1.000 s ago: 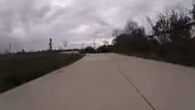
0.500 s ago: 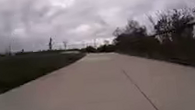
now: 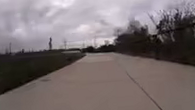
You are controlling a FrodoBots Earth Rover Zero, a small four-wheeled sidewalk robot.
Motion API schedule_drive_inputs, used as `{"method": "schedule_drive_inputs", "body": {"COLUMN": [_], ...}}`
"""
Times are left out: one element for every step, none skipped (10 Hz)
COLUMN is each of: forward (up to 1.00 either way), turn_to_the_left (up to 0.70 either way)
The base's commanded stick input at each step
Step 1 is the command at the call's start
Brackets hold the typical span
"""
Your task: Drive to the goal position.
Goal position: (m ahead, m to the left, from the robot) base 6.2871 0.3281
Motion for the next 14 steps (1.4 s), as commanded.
{"method": "schedule_drive_inputs", "body": {"forward": [1.00, 1.00, 1.00, 1.00, 1.00, 1.00, 1.00, 1.00, 1.00, 1.00, 1.00, 1.00, 1.00, 1.00], "turn_to_the_left": [0.00, 0.00, 0.00, 0.00, 0.00, 0.00, 0.00, 0.00, 0.00, 0.00, 0.00, 0.00, 0.00, 0.00]}}
